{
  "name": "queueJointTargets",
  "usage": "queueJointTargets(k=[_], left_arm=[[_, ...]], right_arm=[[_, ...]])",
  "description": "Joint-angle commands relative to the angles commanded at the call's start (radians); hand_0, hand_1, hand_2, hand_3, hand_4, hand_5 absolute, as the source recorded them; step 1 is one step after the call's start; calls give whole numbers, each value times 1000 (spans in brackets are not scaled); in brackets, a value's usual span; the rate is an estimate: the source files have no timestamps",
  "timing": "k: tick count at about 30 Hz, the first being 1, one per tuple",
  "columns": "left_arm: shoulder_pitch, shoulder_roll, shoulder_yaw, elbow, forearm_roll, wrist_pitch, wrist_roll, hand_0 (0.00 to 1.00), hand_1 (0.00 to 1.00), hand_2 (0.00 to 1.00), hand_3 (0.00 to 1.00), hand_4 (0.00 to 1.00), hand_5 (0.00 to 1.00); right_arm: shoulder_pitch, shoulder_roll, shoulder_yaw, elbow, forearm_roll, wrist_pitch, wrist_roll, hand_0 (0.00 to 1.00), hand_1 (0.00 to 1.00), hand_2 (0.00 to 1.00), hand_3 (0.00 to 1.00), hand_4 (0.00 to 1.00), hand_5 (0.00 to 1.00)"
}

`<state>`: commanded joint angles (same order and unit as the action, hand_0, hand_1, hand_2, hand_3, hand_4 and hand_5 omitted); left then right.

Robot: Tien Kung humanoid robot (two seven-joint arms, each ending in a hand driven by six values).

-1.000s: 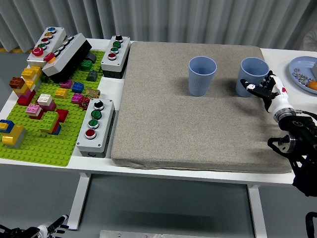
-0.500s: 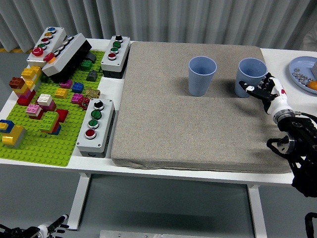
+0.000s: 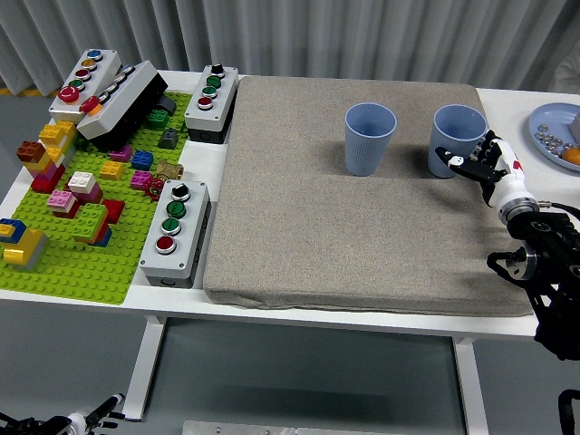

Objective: Pick cup pour cup place

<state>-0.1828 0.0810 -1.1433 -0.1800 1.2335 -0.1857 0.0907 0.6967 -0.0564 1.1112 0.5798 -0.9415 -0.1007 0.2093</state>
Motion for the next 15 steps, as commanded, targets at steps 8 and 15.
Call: queueJointTargets(k=[8,15], left_arm=[[9,6,-10,0,5,0,4,843,833,905,794,616,998],[13,9,-13,0,3,1,3,843,833,905,794,615,998]], right_arm=[[31,-41,-88,70,-231,-79,-48,814,684,584,662,604,2],[61,-60,-89,70,-233,-83,-55,809,684,583,655,603,2]])
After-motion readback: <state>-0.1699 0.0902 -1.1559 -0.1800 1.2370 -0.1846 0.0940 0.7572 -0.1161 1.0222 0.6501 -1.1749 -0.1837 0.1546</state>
